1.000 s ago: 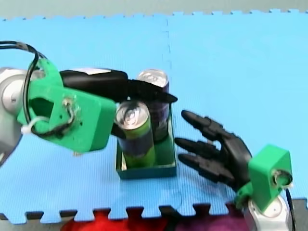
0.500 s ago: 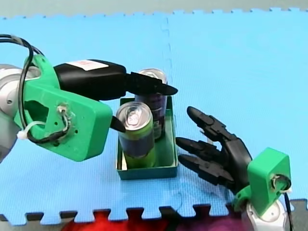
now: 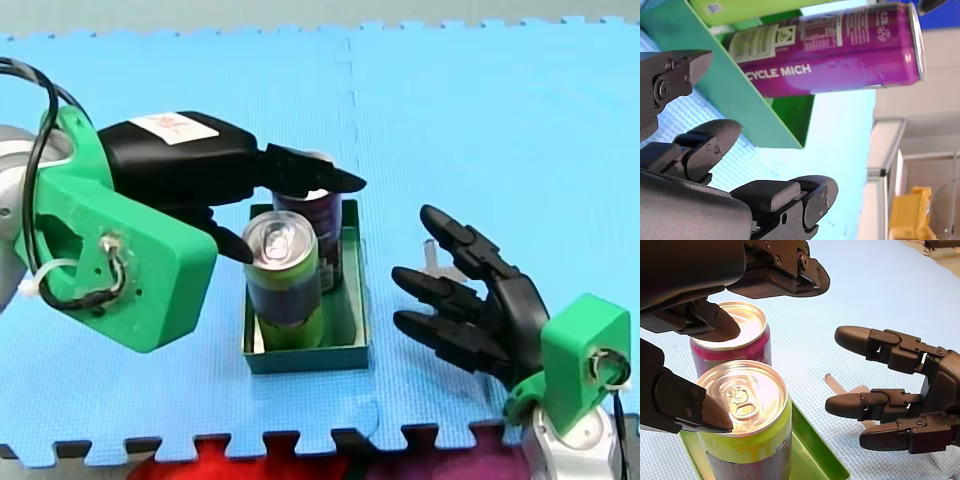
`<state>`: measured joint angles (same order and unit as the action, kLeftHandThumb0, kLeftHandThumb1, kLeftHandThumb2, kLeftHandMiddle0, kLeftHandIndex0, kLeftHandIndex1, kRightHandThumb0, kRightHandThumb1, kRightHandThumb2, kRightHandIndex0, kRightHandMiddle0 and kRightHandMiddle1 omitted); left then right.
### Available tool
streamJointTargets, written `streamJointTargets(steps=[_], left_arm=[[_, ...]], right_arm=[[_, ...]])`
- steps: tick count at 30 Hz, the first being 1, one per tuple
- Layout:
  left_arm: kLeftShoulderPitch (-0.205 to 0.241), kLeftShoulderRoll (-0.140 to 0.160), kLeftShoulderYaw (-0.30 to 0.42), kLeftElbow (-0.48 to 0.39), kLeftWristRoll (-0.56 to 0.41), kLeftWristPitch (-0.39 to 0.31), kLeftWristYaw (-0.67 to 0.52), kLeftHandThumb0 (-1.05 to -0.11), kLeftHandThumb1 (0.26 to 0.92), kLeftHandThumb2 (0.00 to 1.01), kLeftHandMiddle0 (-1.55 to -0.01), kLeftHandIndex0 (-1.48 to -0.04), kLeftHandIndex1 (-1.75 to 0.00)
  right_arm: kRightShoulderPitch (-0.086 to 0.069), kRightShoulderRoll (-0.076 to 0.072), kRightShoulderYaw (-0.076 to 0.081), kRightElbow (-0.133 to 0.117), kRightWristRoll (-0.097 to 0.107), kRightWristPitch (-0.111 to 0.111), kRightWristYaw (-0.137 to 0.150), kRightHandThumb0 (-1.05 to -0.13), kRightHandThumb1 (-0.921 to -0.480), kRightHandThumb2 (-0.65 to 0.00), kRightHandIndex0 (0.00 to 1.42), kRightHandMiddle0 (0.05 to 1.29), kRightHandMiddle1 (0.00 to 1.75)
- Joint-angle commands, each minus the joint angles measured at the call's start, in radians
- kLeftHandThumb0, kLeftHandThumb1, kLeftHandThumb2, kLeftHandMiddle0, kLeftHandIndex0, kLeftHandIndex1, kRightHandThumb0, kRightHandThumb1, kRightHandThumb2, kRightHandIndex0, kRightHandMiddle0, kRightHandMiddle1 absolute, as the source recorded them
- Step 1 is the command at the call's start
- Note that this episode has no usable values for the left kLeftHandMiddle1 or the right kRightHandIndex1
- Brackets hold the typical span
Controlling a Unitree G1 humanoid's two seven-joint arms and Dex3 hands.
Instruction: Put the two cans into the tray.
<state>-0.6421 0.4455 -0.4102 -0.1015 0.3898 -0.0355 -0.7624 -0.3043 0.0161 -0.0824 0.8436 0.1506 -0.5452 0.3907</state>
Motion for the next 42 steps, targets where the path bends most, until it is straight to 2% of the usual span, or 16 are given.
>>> streamJointTargets(steps=[1,6,10,12,17,24,26,29,32,35,37,39,41,42], left_arm=[[-0.007,0.008,0.007,-0.003,0.003,-0.005,0.000,-1.048,0.910,0.01,-0.58,-0.31,-0.01],[0.003,0.017,0.020,-0.007,-0.009,-0.019,0.003,-1.048,0.920,0.01,-0.64,-0.31,-0.01],[0.009,0.033,0.046,-0.020,-0.030,-0.026,-0.004,-1.048,0.921,0.02,-0.66,-0.31,-0.01],[0.010,0.043,0.054,-0.023,-0.036,-0.033,-0.007,-1.048,0.921,0.03,-0.64,-0.31,0.00],[0.013,0.077,0.070,-0.007,-0.015,-0.115,0.026,-1.048,0.921,0.04,-0.63,-0.32,-0.01],[0.025,0.081,0.111,0.032,-0.084,-0.164,0.036,-1.048,0.921,0.06,-0.65,-0.35,-0.02],[0.027,0.088,0.124,0.033,-0.111,-0.150,0.021,-1.048,0.921,0.06,-0.66,-0.37,-0.02],[0.040,0.114,0.147,0.006,-0.129,-0.076,-0.010,-1.048,0.921,0.06,-0.66,-0.38,-0.03],[0.076,0.147,0.193,-0.027,-0.155,-0.008,-0.024,-1.048,0.921,0.06,-0.66,-0.38,-0.02],[0.136,0.142,0.264,-0.012,-0.216,0.004,0.019,-1.048,0.921,0.06,-0.69,-0.39,-0.02],[0.176,0.137,0.305,0.007,-0.242,-0.028,0.062,-1.048,0.921,0.06,-0.72,-0.40,-0.02],[0.237,0.127,0.342,0.038,-0.225,-0.089,0.154,-1.048,0.921,0.06,-0.82,-0.41,-0.02],[0.279,0.100,0.372,0.130,-0.203,-0.186,0.270,-1.048,0.921,0.05,-0.87,-0.45,-0.04],[0.283,0.086,0.388,0.205,-0.214,-0.249,0.308,-1.048,0.921,0.05,-0.87,-0.46,-0.04]], right_arm=[[0.008,-0.009,-0.009,-0.013,0.008,0.000,-0.002,-0.542,-0.749,0.000,0.83,0.43,0.00],[0.010,-0.020,-0.031,-0.015,0.032,0.010,0.015,-0.494,-0.748,0.000,0.83,0.43,0.00],[0.005,-0.039,-0.073,-0.015,0.084,0.056,0.039,-0.450,-0.746,0.000,0.85,0.44,0.01],[0.003,-0.049,-0.084,-0.019,0.095,0.070,0.044,-0.418,-0.744,0.000,0.86,0.45,0.01],[0.000,-0.062,-0.095,-0.019,0.090,0.079,0.037,-0.369,-0.743,-0.001,0.86,0.45,0.00],[-0.007,-0.069,-0.100,-0.008,0.080,0.084,0.027,-0.338,-0.747,-0.001,0.85,0.46,0.01],[-0.007,-0.069,-0.100,-0.009,0.078,0.084,0.023,-0.329,-0.748,-0.001,0.85,0.47,0.01],[-0.007,-0.071,-0.101,-0.006,0.076,0.081,0.020,-0.318,-0.749,-0.001,0.84,0.48,0.01],[-0.011,-0.076,-0.105,0.003,0.077,0.078,0.022,-0.309,-0.750,-0.001,0.84,0.48,0.01],[-0.018,-0.080,-0.110,0.016,0.080,0.074,0.027,-0.300,-0.751,-0.001,0.84,0.49,0.01],[-0.026,-0.082,-0.114,0.026,0.082,0.072,0.029,-0.295,-0.750,-0.001,0.84,0.49,0.01],[-0.037,-0.082,-0.116,0.037,0.084,0.066,0.033,-0.290,-0.750,0.000,0.84,0.49,0.01],[-0.049,-0.082,-0.117,0.046,0.084,0.057,0.038,-0.282,-0.748,0.000,0.84,0.49,0.01],[-0.054,-0.081,-0.116,0.047,0.084,0.053,0.041,-0.280,-0.748,0.000,0.84,0.49,0.00]])
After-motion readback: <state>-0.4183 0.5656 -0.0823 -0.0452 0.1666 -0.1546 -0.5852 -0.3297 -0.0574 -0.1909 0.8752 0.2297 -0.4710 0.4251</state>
